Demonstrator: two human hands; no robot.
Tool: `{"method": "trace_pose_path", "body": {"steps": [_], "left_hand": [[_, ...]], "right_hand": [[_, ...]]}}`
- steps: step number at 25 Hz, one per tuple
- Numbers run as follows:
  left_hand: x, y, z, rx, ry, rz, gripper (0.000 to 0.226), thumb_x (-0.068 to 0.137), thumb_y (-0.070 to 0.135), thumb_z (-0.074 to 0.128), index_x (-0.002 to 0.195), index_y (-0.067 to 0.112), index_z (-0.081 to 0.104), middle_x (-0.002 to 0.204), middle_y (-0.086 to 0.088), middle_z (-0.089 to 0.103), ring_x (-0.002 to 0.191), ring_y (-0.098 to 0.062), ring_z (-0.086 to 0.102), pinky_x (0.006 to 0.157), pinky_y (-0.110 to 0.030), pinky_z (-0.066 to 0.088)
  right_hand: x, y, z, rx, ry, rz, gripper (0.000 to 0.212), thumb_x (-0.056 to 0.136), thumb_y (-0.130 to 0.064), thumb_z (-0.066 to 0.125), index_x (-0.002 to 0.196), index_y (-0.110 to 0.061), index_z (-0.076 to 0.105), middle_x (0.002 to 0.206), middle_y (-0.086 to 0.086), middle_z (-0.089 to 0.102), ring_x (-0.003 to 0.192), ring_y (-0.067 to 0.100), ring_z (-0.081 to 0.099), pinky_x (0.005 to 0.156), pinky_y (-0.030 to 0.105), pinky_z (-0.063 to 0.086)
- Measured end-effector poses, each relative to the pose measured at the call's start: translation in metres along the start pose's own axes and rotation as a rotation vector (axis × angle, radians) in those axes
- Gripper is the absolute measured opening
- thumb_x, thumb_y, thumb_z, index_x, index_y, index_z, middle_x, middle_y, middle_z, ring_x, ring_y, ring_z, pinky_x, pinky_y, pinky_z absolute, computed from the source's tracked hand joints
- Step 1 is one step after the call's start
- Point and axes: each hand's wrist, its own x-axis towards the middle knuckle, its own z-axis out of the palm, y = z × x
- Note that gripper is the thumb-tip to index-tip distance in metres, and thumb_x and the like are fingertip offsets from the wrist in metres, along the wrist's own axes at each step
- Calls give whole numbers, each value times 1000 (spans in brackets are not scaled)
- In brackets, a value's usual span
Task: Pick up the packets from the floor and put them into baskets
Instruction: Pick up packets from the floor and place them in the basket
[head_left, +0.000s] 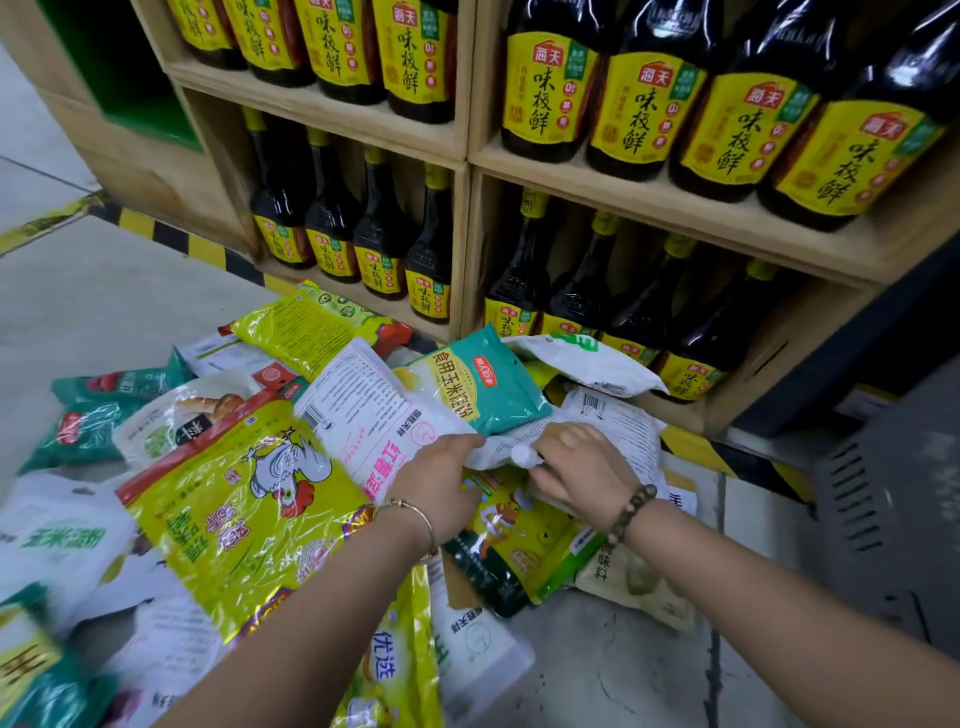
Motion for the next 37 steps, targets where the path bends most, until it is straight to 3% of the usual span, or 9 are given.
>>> {"method": "trace_pose_path", "body": {"steps": [4, 9, 13, 20, 24, 28, 30, 32, 37], "left_hand": [[1, 0, -3, -77, 54, 20, 67, 77, 30, 74, 137, 25, 43, 134, 5, 49, 122, -15, 45, 100, -26, 36], [7, 17, -22, -484, -40, -63, 19, 67, 21, 83, 76, 25, 66, 71, 15, 67, 72, -10, 63, 59, -15, 45], [4, 25, -17, -463, -56, -104, 16, 72, 20, 79, 78, 10, 68, 81, -8, 69, 72, -17, 59, 65, -26, 45], [-5, 7, 6, -929, 37, -460, 23, 72, 4, 76, 93, -2, 70, 91, -20, 70, 83, -34, 66, 81, -47, 54], [-1, 6, 18, -963, 91, -530, 23, 67, 3, 80, 87, -1, 70, 86, -22, 69, 75, -33, 66, 78, -51, 53], [7, 10, 24, -1041, 43, -545, 22, 67, 1, 78, 87, 0, 70, 88, -23, 70, 82, -42, 67, 80, -60, 51], [10, 14, 25, -1058, 42, -561, 25, 60, 5, 83, 82, 1, 71, 81, -18, 72, 75, -36, 68, 74, -49, 55], [9, 19, 28, -1086, 56, -593, 20, 60, 6, 81, 76, 0, 71, 74, -15, 71, 69, -30, 65, 69, -38, 52], [-21, 16, 31, -1116, 9, -698, 35, 55, 14, 75, 82, -8, 69, 77, -21, 71, 60, -27, 67, 54, -32, 54]], "right_hand": [[8, -14, -48, -31, 146, -83, 29, 75, -22, 46, 64, 0, 61, 60, 12, 56, 53, 25, 55, 46, 24, 33], [25, -23, -109, 215, 215, 54, 24, 73, -41, 44, 63, -20, 53, 61, -7, 48, 55, 14, 43, 51, 27, 35], [36, -2, -94, 383, 143, 247, 29, 83, -38, 56, 68, -14, 59, 64, -1, 57, 62, 17, 54, 60, 34, 43], [-29, 83, -6, 559, 75, 1286, 27, 85, -28, 58, 65, -13, 48, 61, 5, 46, 55, 20, 43, 59, 29, 36], [-37, 98, 12, 625, 7, 1479, 42, 81, -37, 65, 109, -6, 62, 75, 7, 58, 61, 22, 54, 56, 24, 42], [-10, 102, 24, 1019, -108, 1481, 62, 91, -36, 57, 140, -3, 37, 143, 15, 40, 125, 30, 45, 90, 36, 42], [-2, 102, 26, 1054, -156, 1471, 53, 95, -29, 51, 139, -2, 37, 124, 11, 54, 105, 27, 55, 77, 30, 45], [1, 99, 24, 1043, -79, 1480, 46, 93, -19, 54, 134, 0, 43, 96, 5, 57, 72, 17, 51, 58, 25, 41], [-38, 71, 35, 1113, 513, 1501, 26, 85, -1, 60, 112, -2, 63, 117, 12, 63, 96, 19, 58, 70, 23, 43]]}}
